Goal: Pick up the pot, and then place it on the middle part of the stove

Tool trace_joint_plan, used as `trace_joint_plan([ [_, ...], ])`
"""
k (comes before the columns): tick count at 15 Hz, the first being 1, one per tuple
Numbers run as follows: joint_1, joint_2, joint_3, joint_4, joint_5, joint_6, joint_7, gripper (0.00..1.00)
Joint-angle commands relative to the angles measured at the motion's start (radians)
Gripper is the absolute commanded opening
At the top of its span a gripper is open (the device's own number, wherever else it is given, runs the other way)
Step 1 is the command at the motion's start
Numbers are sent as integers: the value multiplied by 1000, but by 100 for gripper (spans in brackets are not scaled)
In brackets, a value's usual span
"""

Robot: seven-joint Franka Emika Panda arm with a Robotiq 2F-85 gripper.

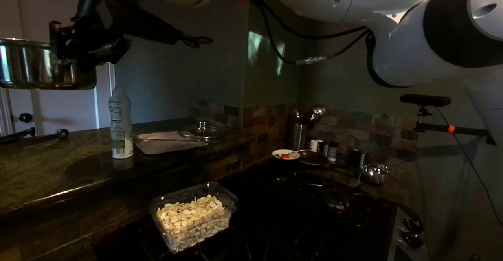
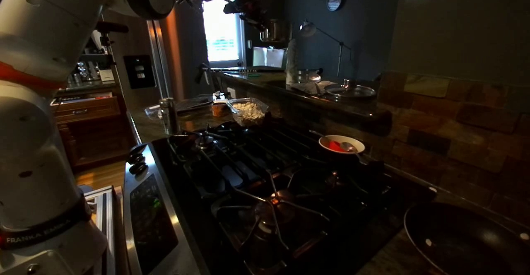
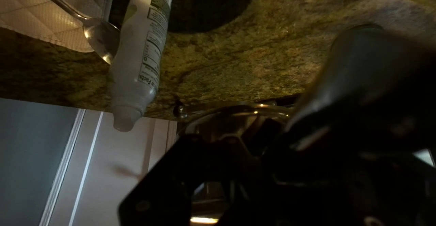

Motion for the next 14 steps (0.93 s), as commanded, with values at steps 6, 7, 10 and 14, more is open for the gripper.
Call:
trace_joint_plan([
  [6, -310, -90, 100, -101, 328, 41, -191, 2],
  [7, -340, -94, 114, -103, 371, 33, -213, 2],
  [10, -393, -107, 138, -115, 442, 24, -254, 2],
  [14, -429, -135, 154, -135, 458, 8, -318, 2],
])
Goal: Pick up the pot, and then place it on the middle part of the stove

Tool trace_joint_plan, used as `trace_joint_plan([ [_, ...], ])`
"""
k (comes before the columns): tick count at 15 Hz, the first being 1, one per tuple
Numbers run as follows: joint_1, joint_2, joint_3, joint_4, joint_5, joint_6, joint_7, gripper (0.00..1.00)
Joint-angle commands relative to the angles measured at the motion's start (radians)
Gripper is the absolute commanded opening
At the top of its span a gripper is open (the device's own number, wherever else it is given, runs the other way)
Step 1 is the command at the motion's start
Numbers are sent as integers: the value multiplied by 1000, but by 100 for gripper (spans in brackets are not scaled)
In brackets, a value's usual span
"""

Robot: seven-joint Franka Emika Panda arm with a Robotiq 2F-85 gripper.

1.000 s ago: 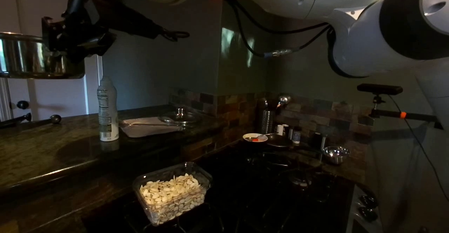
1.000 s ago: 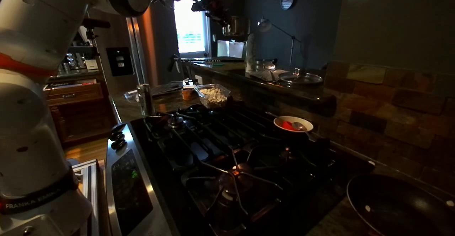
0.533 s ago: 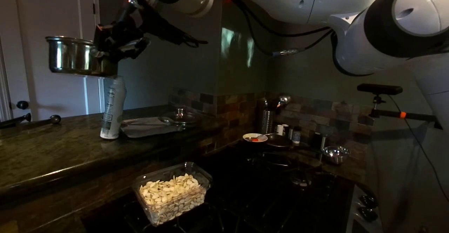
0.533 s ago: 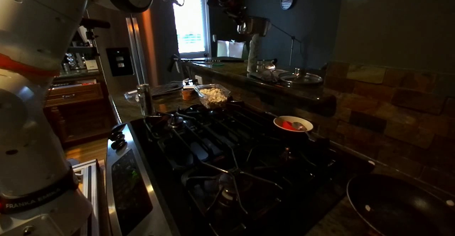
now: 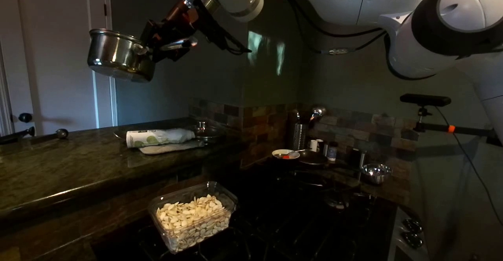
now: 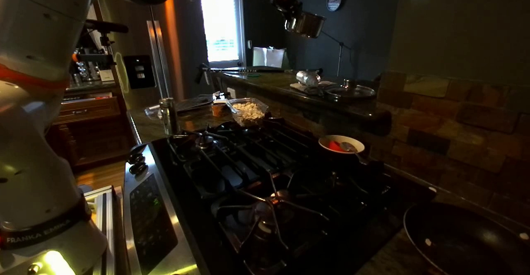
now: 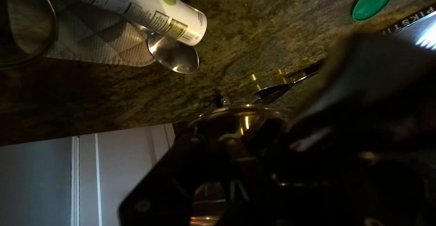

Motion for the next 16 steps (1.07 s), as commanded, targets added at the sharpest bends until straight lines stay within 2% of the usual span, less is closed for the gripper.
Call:
trace_joint_plan([
  [1, -53, -68, 33, -68, 42, 3, -95, 2],
  [4, -111, -127, 53, -144, 79, 33, -177, 2],
  [9, -255, -312, 43, -377, 165, 67, -283, 2],
  [14, -361, -499, 18, -612, 243, 104, -333, 2],
  [15, -203, -536, -167, -645, 299, 95, -359, 2],
  [16, -141, -417, -190, -504, 231, 41, -322, 10],
])
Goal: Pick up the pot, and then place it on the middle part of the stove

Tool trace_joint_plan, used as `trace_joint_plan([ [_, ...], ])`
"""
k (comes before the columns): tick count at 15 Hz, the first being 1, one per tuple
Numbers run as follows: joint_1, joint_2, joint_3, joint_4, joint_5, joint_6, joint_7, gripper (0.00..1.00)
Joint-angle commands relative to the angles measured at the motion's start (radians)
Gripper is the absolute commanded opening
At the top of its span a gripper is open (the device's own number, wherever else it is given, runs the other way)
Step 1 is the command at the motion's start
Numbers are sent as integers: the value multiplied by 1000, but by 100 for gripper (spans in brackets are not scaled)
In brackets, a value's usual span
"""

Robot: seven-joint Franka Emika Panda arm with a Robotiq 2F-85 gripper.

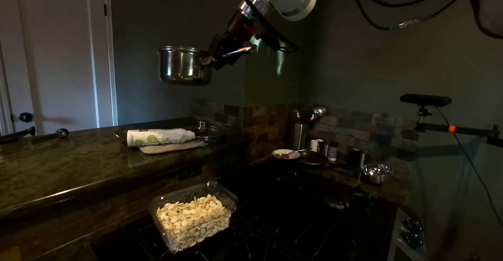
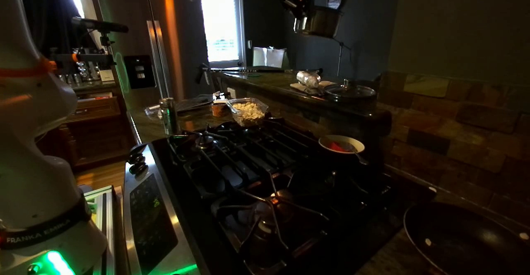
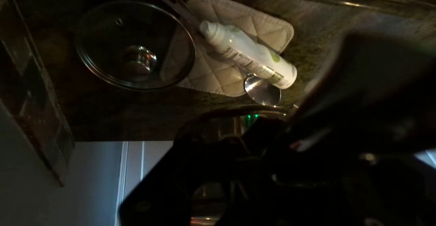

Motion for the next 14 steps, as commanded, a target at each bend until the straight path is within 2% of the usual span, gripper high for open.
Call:
trace_joint_plan([
  [1, 194, -35, -221, -34, 36, -5, -20, 10],
  [3, 220, -74, -264, -81, 46, -2, -26, 10],
  [6, 229, -91, -272, -98, 47, 2, -24, 10],
  [7, 231, -100, -272, -112, 54, 18, -39, 2],
  [8, 242, -122, -293, -144, 73, 39, -79, 2],
  [10, 282, -165, -368, -212, 111, 45, -177, 2],
  [14, 298, -264, -528, -374, 265, 31, -432, 2],
])
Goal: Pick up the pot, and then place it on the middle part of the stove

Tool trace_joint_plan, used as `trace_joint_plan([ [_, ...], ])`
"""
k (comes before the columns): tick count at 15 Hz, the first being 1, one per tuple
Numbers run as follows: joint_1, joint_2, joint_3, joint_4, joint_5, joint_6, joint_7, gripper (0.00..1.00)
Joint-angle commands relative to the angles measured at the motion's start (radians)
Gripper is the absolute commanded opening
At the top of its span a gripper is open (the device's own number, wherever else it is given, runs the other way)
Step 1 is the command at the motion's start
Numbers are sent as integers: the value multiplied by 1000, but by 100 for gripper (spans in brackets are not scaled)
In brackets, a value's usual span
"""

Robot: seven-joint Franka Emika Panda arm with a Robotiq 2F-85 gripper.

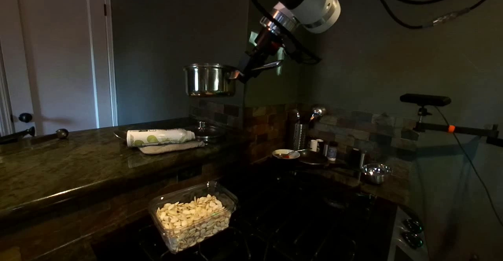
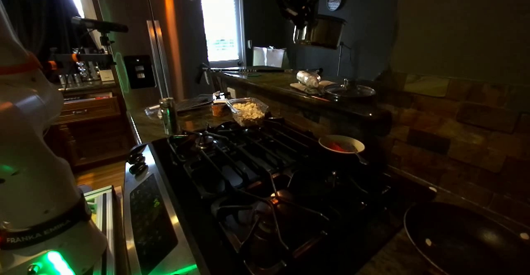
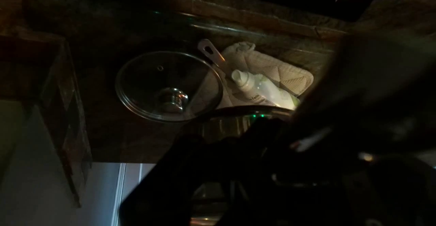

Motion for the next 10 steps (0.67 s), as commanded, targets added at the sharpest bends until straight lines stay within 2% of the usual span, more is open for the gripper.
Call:
trace_joint_plan([
  [1, 27, -143, -154, -194, 148, 29, -226, 2],
  [5, 33, -240, -280, -338, 195, 27, -389, 2],
  [7, 33, -297, -305, -406, 175, 18, -365, 2],
  [10, 48, -401, -334, -484, 158, -63, -361, 2],
])
